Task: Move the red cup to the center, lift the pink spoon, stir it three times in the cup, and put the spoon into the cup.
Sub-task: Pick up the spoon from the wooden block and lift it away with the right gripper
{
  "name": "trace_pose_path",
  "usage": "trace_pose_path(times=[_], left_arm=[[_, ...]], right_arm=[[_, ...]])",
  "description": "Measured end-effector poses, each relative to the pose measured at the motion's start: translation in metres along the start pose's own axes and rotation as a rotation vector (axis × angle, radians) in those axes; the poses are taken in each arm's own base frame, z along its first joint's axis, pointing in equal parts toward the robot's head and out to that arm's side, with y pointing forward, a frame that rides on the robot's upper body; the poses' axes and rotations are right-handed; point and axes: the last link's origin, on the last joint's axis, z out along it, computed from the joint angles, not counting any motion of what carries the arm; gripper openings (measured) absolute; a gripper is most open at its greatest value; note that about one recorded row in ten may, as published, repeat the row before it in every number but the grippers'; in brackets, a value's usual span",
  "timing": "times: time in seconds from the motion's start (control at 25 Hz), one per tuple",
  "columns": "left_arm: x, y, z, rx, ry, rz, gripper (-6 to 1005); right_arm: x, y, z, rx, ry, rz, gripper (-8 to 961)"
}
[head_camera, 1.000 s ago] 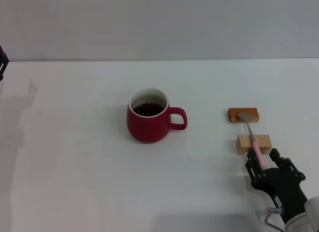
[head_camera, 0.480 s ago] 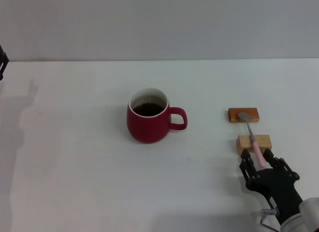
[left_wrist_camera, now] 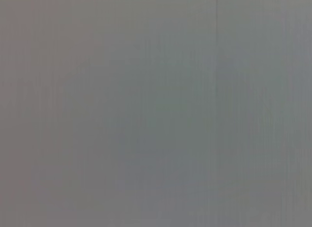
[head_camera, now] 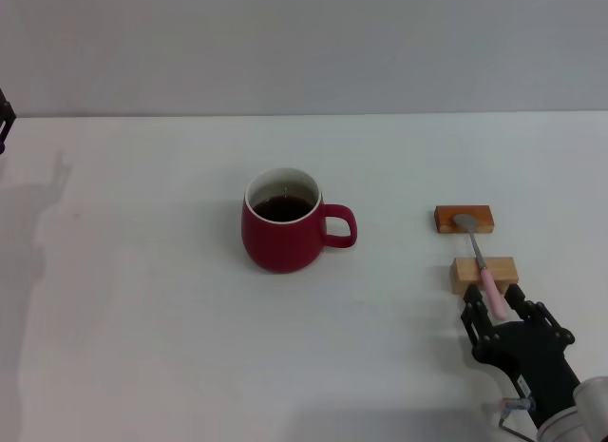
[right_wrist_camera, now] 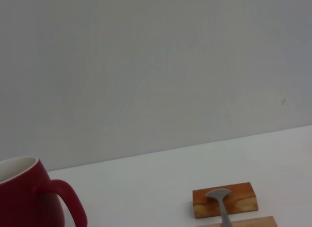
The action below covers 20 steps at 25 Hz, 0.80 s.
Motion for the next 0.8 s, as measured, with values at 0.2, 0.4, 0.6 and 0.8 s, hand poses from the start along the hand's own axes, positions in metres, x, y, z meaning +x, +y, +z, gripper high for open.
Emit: trace_pose_path(times=[0.2,0.4,0.6,0.8], left_arm=[[-0.0004,-0.0004,-0.0008,0.003,0.000,-0.002,829],[-0.0001,-0.0016,-0.0007,0.009,0.002,-0.005,829],[0.0000,-0.0015,-0.0006,0.009,0.002,-0.005,829],[0.0000,-0.0018,-0.0009,0.010,0.003,-0.005,829]], right_arm=[[0.0000,0.0005,0.0004,-0.004,0.000,-0.003,449],[-0.0008,0.0001,0.0013,-0.002,-0.002,-0.002,398],[-0.0013,-0.0003,0.0017,0.000,-0.004,-0.001,397],[-0.0019,-0.0021,0.0024,0.006,-0.006,-0.001,397]])
